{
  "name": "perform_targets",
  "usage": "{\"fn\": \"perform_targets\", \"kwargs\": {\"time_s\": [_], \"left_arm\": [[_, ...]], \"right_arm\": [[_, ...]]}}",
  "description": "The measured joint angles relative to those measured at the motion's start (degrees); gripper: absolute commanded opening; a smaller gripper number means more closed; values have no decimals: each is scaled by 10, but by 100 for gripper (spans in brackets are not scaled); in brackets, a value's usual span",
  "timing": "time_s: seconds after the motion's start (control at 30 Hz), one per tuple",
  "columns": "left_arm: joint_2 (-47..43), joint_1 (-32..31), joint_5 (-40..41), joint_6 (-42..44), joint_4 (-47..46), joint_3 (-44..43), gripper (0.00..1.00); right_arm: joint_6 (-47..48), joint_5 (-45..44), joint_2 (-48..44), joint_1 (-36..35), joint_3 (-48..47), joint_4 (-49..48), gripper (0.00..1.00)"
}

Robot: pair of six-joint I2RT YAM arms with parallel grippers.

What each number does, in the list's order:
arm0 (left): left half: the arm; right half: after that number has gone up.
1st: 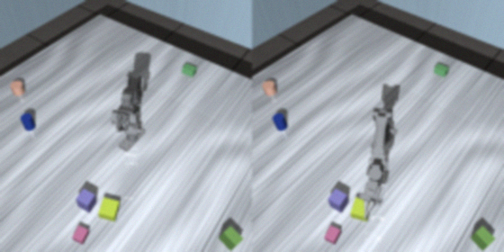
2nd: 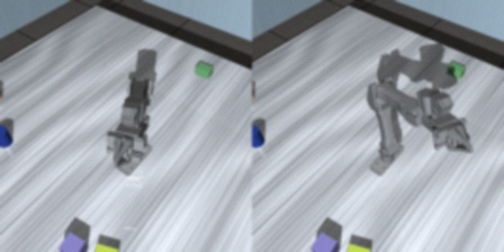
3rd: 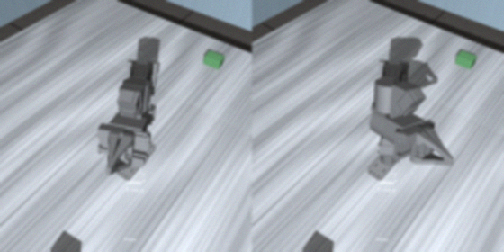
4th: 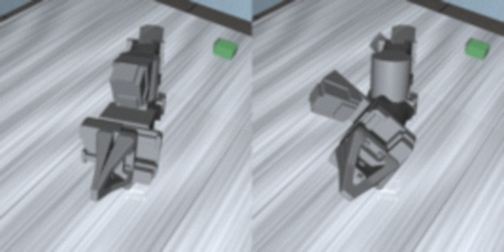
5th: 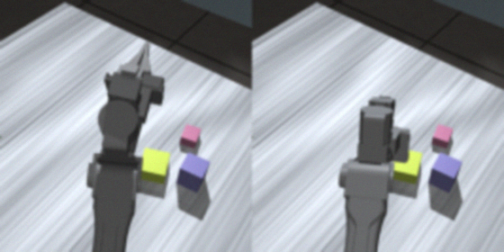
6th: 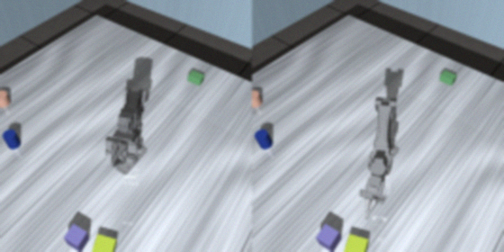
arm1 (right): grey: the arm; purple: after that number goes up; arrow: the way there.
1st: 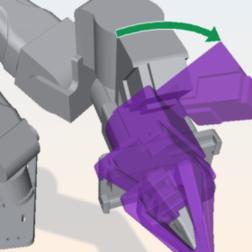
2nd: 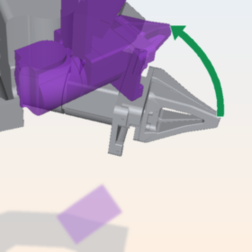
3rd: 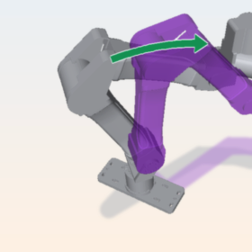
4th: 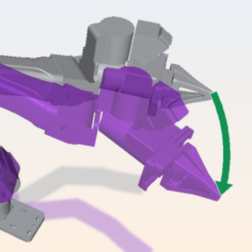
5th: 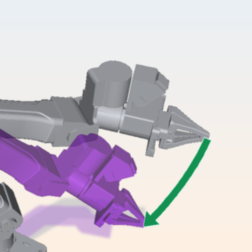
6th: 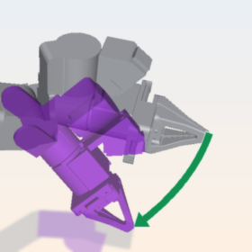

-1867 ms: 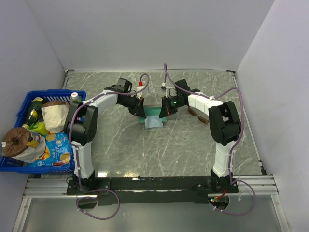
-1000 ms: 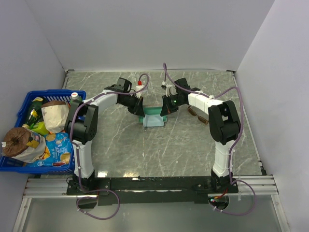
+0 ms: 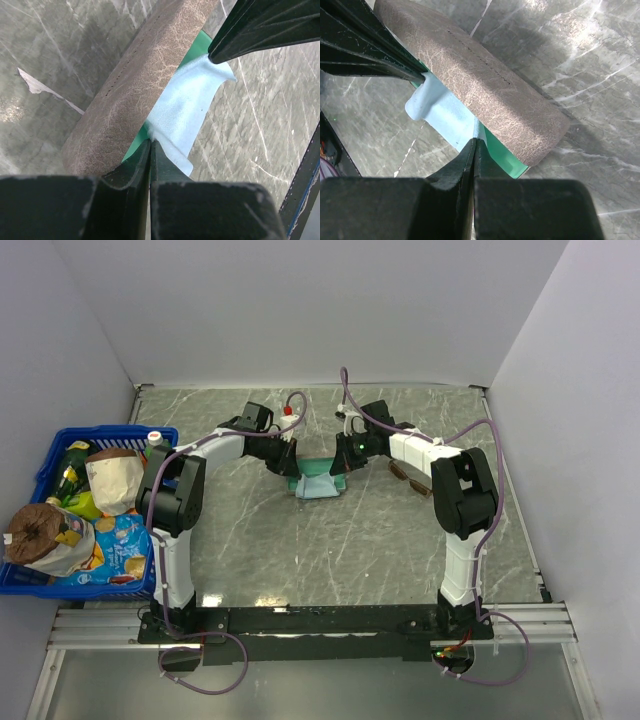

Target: Organize the sunglasses

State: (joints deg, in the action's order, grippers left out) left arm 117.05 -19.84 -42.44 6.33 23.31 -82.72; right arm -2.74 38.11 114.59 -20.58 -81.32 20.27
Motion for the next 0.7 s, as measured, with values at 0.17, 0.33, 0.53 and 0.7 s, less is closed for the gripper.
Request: {"fn": "perform_targets", "kwargs": {"time_s": [0.17,0.33,0.53,0.7], "left_arm": [[0,0,0,0,-2,2,6],[0,0,0,1,-2,12,6],[-6,0,3,3,-2,34,6],[-15,-2,6,5,-2,40,6]], "right_arm": [[0,1,0,0,3,-2,0],[0,1,0,0,16,-3,0],[0,3,0,0,23,-2,0],[1,3,0,0,29,-2,0]]}}
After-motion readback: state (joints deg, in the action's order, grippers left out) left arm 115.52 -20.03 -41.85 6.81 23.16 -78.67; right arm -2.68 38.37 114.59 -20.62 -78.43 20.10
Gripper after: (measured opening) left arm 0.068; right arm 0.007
